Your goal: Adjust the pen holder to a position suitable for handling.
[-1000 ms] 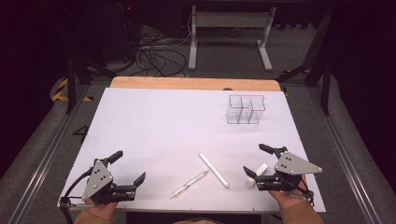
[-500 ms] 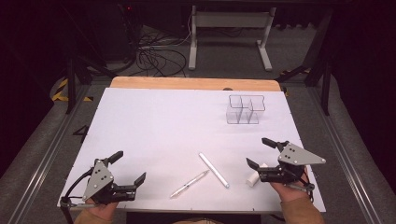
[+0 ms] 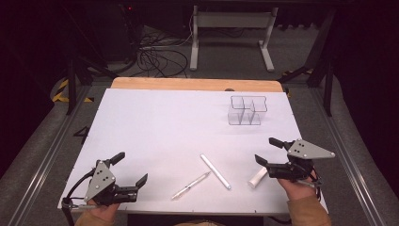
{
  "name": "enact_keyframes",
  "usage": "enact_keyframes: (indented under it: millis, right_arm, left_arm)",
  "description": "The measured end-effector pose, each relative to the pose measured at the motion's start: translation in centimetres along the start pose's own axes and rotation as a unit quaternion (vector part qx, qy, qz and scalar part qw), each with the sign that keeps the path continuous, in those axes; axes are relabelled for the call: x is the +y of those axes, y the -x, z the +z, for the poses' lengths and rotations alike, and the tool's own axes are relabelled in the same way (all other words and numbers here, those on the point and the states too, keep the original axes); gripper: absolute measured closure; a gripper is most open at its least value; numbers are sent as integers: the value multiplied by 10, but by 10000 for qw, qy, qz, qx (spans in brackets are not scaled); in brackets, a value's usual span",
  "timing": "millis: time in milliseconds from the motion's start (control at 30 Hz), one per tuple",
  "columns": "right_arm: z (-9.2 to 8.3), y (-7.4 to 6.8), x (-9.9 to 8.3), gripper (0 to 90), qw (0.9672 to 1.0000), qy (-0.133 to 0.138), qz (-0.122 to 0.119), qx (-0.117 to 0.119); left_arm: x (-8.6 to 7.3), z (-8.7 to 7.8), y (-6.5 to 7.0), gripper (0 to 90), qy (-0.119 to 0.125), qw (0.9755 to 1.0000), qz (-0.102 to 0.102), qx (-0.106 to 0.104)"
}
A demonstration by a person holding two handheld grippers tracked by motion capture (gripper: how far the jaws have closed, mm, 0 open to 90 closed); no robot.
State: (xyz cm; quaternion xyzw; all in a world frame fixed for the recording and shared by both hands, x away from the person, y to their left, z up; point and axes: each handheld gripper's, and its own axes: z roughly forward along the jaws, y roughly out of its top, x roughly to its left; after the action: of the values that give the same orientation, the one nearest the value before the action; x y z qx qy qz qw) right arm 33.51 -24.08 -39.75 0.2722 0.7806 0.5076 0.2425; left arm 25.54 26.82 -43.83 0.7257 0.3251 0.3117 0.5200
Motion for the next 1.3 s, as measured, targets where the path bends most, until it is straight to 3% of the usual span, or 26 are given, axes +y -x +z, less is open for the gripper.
enact_keyframes:
  millis: [33, 67, 100, 133, 167, 300, 667, 1100, 1300]
  right_arm:
    - [1, 0, 6, 231, 9991, -411, -94, -43]
    - [0, -2, 12, 232, 9972, -643, -326, -205]
    - [-2, -3, 19, 235, 9964, -652, -461, -298]
    - [-2, -3, 19, 235, 9964, -652, -461, -298]
    - [-6, 2, 31, 230, 9976, -567, -371, -143]
    - [-6, 7, 42, 228, 9971, -627, -413, -119]
    - [8, 35, 62, 228, 9965, -729, -397, -131]
    - [30, 57, 71, 229, 9969, -766, -172, 45]
    - [38, 61, 72, 232, 9967, -748, -301, 47]
  left_arm:
    - [0, 0, 0, 34, 1, 10000, -21, -11]
    - [0, 0, 0, 34, 1, 10000, -21, -11]
    - [0, 1, 0, 34, -3, 10000, -23, -16]
    - [0, 1, 0, 34, -2, 10000, -13, -13]
    - [0, 1, 0, 34, -10, 10000, -12, -28]
    - [0, 0, 0, 34, 8, 10000, 3, -25]
    - [0, 1, 0, 34, -11, 10000, -16, -25]
    - [0, 1, 0, 34, -16, 10000, -14, -30]
    - [0, 2, 0, 34, -23, 10000, -10, -24]
